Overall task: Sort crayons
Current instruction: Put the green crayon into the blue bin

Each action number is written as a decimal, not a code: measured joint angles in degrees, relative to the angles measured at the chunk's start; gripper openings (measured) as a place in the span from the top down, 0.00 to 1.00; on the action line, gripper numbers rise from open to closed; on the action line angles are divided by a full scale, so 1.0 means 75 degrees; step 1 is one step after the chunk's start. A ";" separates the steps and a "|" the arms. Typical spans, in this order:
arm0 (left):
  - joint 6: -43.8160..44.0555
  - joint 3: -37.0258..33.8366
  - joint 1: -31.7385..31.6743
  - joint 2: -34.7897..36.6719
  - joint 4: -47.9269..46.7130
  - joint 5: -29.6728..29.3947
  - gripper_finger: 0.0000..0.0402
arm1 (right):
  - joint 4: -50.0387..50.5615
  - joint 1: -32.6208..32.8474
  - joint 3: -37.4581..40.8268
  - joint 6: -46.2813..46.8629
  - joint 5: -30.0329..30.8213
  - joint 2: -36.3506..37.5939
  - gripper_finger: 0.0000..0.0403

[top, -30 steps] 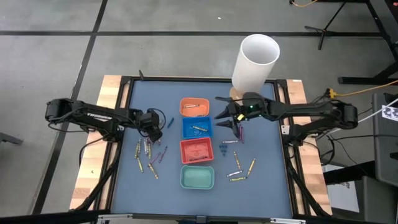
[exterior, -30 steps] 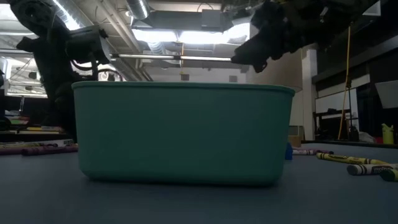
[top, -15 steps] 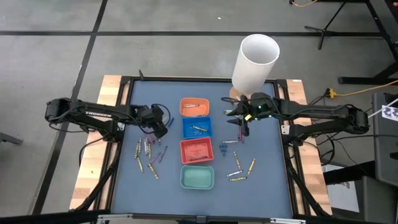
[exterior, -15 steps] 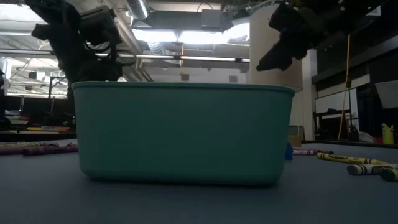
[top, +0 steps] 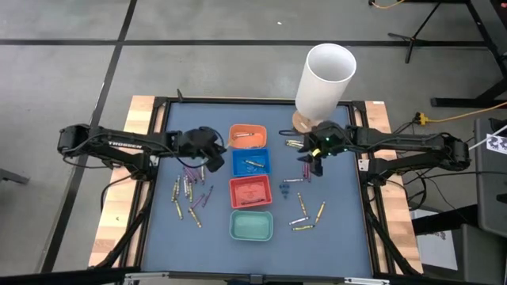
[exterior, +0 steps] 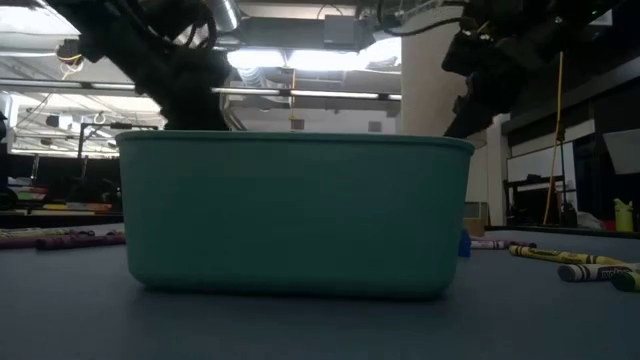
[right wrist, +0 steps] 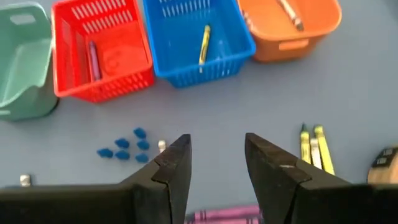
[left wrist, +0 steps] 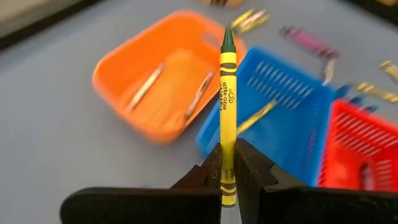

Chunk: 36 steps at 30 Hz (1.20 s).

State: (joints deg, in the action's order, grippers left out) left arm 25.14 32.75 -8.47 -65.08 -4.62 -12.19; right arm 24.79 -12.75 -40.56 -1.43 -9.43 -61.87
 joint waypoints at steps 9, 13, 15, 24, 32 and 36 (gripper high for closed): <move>-0.1059 0.0014 0.0612 -0.0605 0.2263 -0.0011 0.99 | 0.0589 0.0006 0.0000 0.0963 0.0000 0.0000 0.63; -0.1478 0.0012 0.0927 -0.1216 0.3072 -0.0011 0.99 | 0.0908 0.0006 0.0000 0.1397 -0.0002 0.0000 0.63; -0.1663 0.0012 0.1051 -0.1561 0.3394 -0.0011 0.99 | 0.1111 0.0003 0.0000 0.1672 0.0002 0.0000 0.63; -0.2222 0.0012 0.1166 -0.2870 0.4127 -0.0084 0.99 | 0.2278 0.0006 0.0000 0.3324 0.0936 -0.0006 0.63; -0.2619 0.0009 0.1163 -0.3450 0.4298 -0.0101 0.96 | 0.2656 0.0006 0.0000 0.4202 0.1131 -0.0031 0.63; -0.2619 0.0006 0.1163 -0.3482 0.4297 -0.0104 0.89 | 0.2613 0.0126 0.0032 0.4378 0.1171 -0.0031 0.63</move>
State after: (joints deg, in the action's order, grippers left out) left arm 5.50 32.80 0.25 -91.20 27.61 -12.97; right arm 44.39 -11.81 -40.31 31.40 -0.65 -62.10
